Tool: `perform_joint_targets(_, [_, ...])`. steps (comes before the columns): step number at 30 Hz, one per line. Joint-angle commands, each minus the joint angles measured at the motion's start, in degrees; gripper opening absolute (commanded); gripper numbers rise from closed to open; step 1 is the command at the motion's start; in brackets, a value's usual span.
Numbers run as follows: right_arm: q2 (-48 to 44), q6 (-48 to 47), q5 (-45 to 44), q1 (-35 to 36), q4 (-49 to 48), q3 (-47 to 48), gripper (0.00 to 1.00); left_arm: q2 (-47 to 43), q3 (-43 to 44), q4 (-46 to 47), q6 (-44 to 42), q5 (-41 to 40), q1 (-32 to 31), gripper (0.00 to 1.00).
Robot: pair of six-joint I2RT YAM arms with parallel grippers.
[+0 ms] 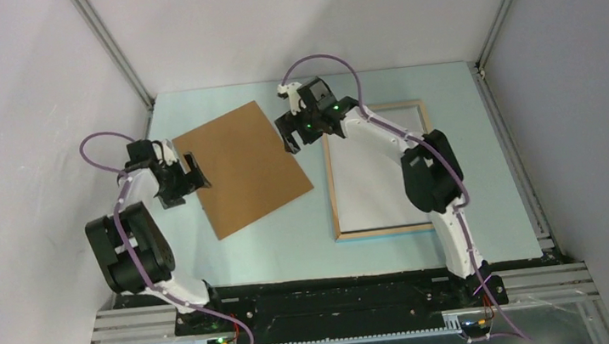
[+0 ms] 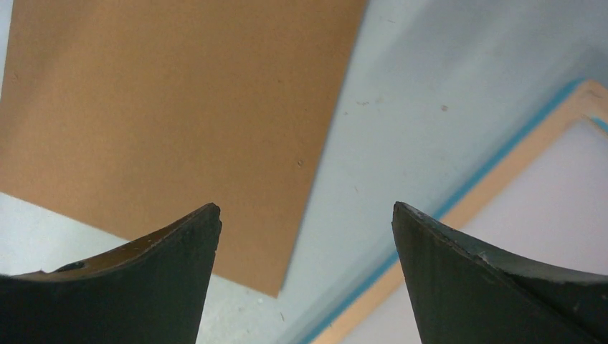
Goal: Put the photo into the frame
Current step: Turn over the photo from the photo frame.
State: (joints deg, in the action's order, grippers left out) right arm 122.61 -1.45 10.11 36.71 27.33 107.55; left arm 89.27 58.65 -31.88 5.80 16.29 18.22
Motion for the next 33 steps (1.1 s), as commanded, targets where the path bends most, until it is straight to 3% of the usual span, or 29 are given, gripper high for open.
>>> perform_joint_targets(1, [6.4, 5.7, 5.4, 0.0, 3.1, 9.6, 0.93, 4.8, 4.8, 0.6, 2.3, 3.3, 0.4, 0.98])
perform_joint_targets(11, [18.7, 11.4, 11.2, -0.6, 5.7, 20.2, 0.9, 12.3, 8.9, 2.1, 5.6, 4.9, 0.4, 0.96])
perform_joint_targets(33, [25.0, 16.7, 17.8, -1.6, 5.5, 24.0, 0.89, 18.1, 8.8, 6.1, 8.3, 11.5, -1.4, 0.94])
